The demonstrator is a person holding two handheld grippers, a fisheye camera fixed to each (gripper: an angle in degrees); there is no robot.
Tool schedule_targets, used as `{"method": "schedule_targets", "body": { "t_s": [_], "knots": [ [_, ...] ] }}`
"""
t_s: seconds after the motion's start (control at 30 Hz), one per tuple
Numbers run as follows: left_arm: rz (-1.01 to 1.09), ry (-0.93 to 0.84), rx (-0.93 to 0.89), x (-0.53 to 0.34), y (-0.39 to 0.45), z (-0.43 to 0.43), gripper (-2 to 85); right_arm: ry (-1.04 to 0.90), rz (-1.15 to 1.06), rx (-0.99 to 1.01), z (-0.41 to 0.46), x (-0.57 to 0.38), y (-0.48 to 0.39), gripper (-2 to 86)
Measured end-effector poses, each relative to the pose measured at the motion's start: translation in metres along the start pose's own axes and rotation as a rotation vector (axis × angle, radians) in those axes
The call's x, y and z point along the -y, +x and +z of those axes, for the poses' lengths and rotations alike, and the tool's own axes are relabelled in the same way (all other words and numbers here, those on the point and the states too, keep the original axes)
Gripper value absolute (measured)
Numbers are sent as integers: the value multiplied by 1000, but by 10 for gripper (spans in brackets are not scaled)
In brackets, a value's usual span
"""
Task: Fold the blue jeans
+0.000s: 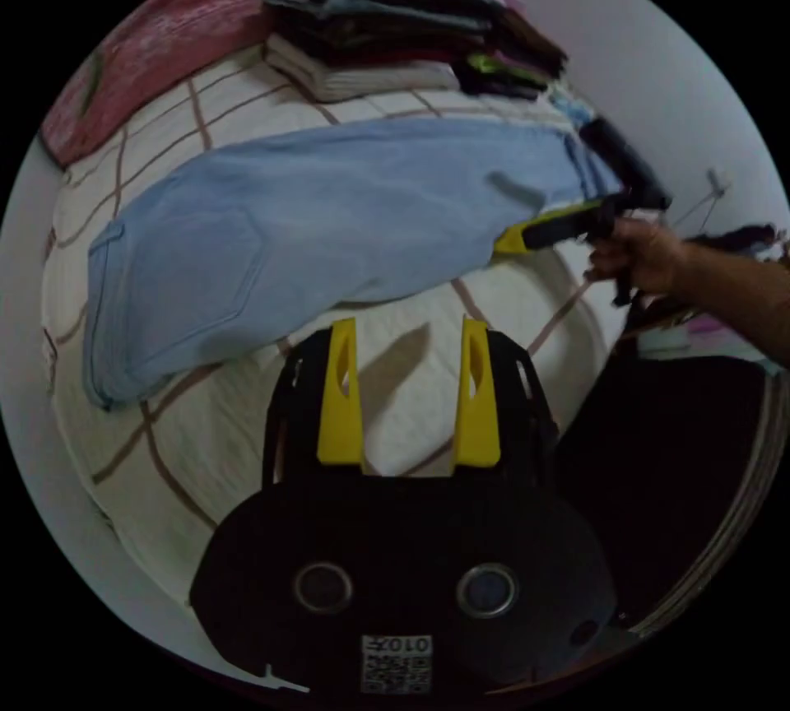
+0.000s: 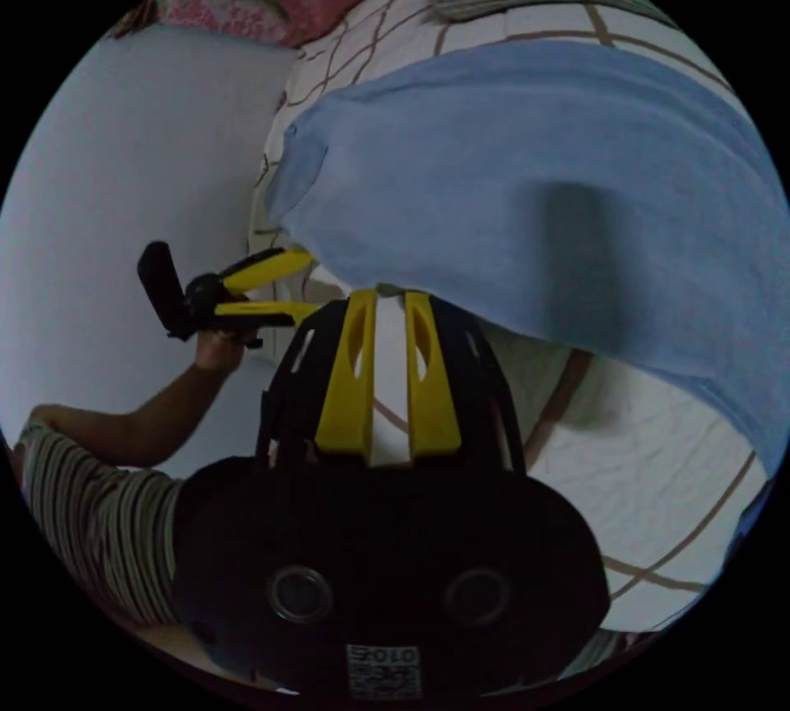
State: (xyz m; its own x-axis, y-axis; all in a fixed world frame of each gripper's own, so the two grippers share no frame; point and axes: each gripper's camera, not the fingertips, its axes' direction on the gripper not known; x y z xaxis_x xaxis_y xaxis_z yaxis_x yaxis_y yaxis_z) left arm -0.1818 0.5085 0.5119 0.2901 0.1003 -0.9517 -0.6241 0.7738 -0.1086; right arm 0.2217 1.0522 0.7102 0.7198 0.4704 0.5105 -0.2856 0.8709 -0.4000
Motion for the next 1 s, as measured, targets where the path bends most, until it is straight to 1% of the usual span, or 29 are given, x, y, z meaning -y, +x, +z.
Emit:
{"method": "schedule_targets", "body": {
  "t_s": [0.07,0.17,0.33,0.57,0.67,0.7,0.8,0.93,1.0],
  "knots": [
    [16,-8,6,3,7,4,185,52,48,21,-10,2,-6,36],
    [26,12,117,8,21,-5,193,163,68,6,-35,5,-28,32],
    [-31,31,154,16,24,-10,199,185,44,-38,-51,20,-45,32],
    [-304,94,-53,20,-22,-17,191,188,51,-26,-52,16,-55,33],
    [-383,120,-104,19,-31,-17,178,198,34,-35,-54,6,-65,33],
    [-402,121,-96,18,-32,-19,166,198,27,-43,-55,5,-68,33],
    [-441,108,-27,10,-38,-22,134,195,-12,-91,-58,0,-83,32],
    [-391,62,-64,3,-41,-21,91,184,-32,-107,-62,-6,-97,31],
    [-334,36,-92,-3,-35,-27,67,179,-36,-105,-64,-9,-102,30]
  ]
}}
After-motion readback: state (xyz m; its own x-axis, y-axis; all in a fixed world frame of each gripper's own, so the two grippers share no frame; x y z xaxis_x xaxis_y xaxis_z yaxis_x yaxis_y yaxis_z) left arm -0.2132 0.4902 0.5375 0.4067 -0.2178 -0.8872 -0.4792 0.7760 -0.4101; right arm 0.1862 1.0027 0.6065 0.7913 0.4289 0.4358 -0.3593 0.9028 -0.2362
